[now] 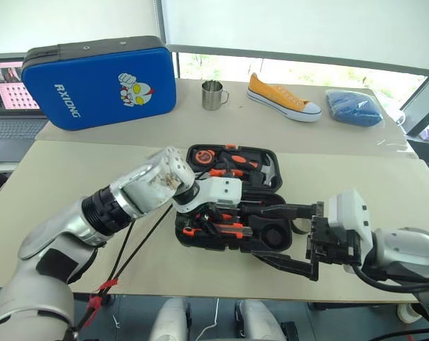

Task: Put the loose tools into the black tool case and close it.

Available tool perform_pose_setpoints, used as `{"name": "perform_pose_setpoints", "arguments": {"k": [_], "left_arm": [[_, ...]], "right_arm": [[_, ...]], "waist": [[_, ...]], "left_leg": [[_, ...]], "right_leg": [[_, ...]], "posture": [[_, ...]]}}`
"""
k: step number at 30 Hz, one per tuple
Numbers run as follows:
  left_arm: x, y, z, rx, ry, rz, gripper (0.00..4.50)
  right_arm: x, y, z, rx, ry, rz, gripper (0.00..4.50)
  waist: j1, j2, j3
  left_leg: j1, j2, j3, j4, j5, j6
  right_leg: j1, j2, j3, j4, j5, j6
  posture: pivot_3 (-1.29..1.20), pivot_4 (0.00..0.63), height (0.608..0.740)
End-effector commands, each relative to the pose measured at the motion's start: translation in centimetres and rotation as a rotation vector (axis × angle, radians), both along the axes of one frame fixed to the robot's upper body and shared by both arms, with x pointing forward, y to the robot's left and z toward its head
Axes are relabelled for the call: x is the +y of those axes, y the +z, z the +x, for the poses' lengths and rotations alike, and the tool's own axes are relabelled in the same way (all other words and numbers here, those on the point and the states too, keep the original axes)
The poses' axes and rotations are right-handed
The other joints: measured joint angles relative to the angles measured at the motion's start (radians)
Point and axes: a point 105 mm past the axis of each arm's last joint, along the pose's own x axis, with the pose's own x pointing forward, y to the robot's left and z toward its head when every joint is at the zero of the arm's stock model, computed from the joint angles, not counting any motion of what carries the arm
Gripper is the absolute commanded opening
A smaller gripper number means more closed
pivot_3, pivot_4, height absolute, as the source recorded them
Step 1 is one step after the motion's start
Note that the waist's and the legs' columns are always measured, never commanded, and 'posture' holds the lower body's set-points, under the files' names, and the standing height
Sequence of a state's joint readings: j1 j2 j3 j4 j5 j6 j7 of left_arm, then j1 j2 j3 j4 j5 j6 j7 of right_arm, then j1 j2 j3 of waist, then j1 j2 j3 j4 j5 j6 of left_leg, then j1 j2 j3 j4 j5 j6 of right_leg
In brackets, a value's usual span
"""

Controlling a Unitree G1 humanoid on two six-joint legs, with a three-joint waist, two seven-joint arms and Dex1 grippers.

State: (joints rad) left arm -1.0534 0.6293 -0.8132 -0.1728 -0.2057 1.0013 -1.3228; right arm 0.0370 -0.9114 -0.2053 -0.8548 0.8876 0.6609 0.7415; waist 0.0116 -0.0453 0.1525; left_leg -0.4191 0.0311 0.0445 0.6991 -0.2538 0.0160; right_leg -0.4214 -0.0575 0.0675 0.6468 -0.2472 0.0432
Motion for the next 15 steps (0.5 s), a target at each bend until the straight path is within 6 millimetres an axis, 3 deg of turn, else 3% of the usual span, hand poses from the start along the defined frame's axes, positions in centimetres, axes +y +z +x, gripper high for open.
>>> {"name": "perform_pose_setpoints", "arguments": {"k": [1, 6, 15], "left_arm": [[-0.7, -0.7, -0.3, 0.026, 0.027, 0.025, 1.44], [-1.1, -1.0, -0.7, 0.042, 0.040, 0.021, 1.44], [0.7, -1.5, -0.3, 0.008, 0.048, 0.062, 1.44]], "right_arm": [[-0.1, 0.7, -0.3, -0.036, 0.004, -0.001, 4.50], [-0.2, 0.6, -0.2, -0.035, 0.000, -0.007, 4.50], [-0.2, 0.5, -0.2, -0.030, 0.004, -0.003, 4.50]], "waist": [[0.000, 0.000, 0.000], [-0.002, 0.002, -0.001], [-0.005, 0.002, -0.001]], "left_leg": [[0.000, 0.000, 0.000, 0.001, 0.000, 0.000], [0.000, 0.000, -0.001, 0.000, 0.000, 0.000], [0.000, 0.000, -0.001, 0.000, 0.000, 0.000]], "right_leg": [[0.000, 0.000, 0.000, 0.000, 0.000, 0.000], [0.000, 0.000, 0.000, 0.000, 0.000, 0.000], [0.000, 0.000, 0.000, 0.000, 0.000, 0.000]], "posture": [[0.00, 0.150, 0.739], [0.00, 0.150, 0.739], [0.00, 0.150, 0.739]]}}
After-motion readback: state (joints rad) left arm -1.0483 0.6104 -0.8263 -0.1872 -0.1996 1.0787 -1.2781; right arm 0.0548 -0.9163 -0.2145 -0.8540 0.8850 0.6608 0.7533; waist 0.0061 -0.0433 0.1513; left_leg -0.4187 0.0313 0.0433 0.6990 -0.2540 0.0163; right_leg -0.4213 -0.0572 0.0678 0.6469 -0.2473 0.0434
